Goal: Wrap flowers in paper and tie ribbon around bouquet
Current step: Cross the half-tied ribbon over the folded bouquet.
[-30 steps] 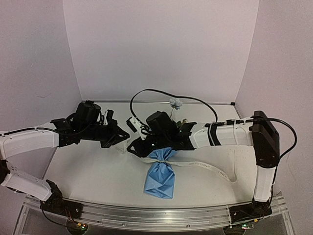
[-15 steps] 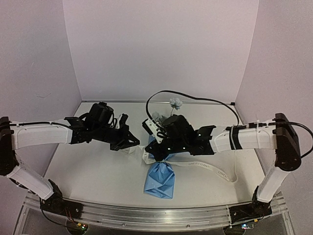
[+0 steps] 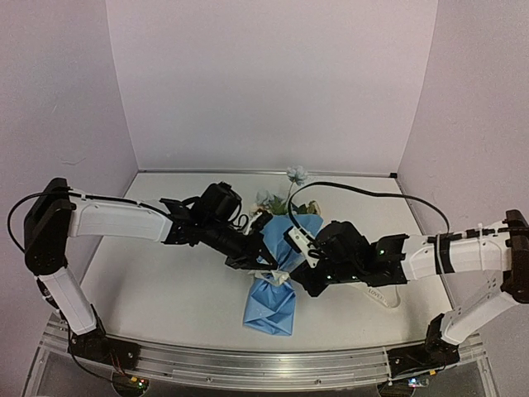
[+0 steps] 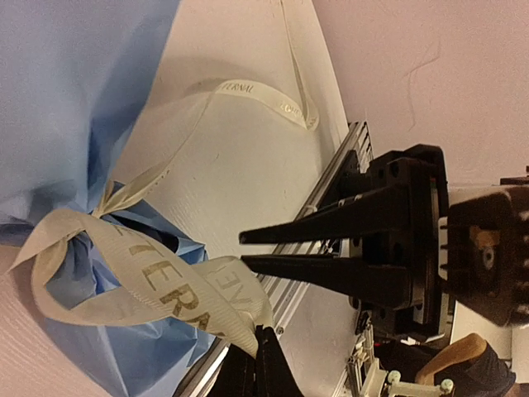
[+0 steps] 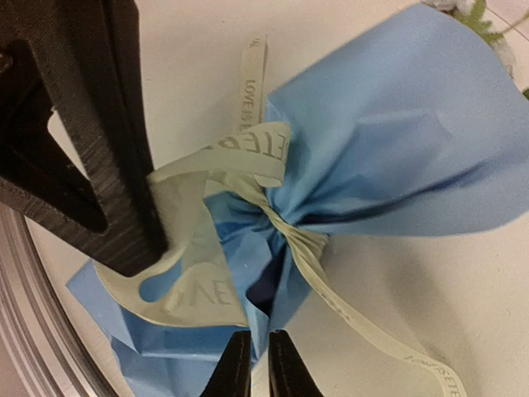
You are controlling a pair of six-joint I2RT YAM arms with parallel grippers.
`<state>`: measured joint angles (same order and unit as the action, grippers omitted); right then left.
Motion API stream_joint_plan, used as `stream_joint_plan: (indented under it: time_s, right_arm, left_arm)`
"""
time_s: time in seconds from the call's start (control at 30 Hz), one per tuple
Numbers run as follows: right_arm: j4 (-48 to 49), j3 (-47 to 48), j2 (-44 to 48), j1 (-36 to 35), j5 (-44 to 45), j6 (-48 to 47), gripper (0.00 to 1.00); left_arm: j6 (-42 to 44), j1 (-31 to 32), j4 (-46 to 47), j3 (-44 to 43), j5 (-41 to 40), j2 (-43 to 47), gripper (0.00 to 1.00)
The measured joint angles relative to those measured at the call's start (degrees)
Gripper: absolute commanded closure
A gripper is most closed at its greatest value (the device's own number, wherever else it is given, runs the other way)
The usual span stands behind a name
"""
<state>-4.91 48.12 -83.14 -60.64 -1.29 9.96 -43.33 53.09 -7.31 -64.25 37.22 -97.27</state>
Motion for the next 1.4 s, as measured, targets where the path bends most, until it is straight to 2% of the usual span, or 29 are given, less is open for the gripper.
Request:
stream_joint_plan:
  time_s: [0.13, 0.33, 0.4, 0.53, 0.77, 1.0, 1.03, 1.13, 1.23, 1.27, 1.4]
  right_arm:
    - [-3.43, -4.17, 4.29, 0.11, 3.04, 0.67, 0.62]
    - [-11.92, -9.27, 14.28, 1.43, 8.01, -0.70, 0.43]
    - [-14.22, -10.55, 17.02, 4.15, 7.65, -1.61, 0.40]
    - [-17.59, -13.27, 19.89, 14.47, 6.07, -2.42, 0.36]
    - [-21.82, -16.86, 19.17, 24.80, 2.16, -3.51, 0.36]
    - [-21.56, -18.60, 13.11, 27.69, -1.07, -2.91, 0.44]
    - [-21.50, -18.78, 12.36, 27.87, -1.29, -2.88, 0.49]
    - [-21.20, -18.95, 10.94, 28.20, -1.91, -1.90, 0.78]
    - [-20.87, -18.91, 10.53, 28.26, -2.61, -0.98, 0.97]
    - [-20.76, -18.87, 10.51, 28.26, -2.83, -0.48, 1.00]
    - [-22.12, -17.20, 10.44, 28.28, -3.14, 0.84, 1.00]
  left_arm:
    - [1.80, 1.33, -0.94, -3.37, 1.71, -4.62, 1.00]
    - [4.32, 2.98, -3.71, -8.78, 3.13, -9.14, 1.00]
    - [4.85, 3.66, -4.24, -10.92, 3.36, -10.60, 1.00]
    - [6.06, 4.72, -5.67, -16.33, 3.57, -14.03, 1.00]
    - [6.84, 5.11, -7.27, -21.62, 1.57, -17.09, 1.00]
    - [7.04, 5.10, -7.88, -22.75, -2.32, -17.19, 1.00]
    - [7.23, 5.11, -8.07, -22.75, -2.73, -17.19, 1.00]
    - [7.65, 5.16, -8.17, -22.75, -3.57, -17.19, 1.00]
    - [8.62, 5.27, -8.15, -22.75, -3.95, -17.19, 1.00]
    - [8.92, 5.34, -8.15, -22.75, -3.96, -17.19, 1.00]
    - [10.74, 6.03, -8.35, -22.89, -3.97, -17.27, 1.00]
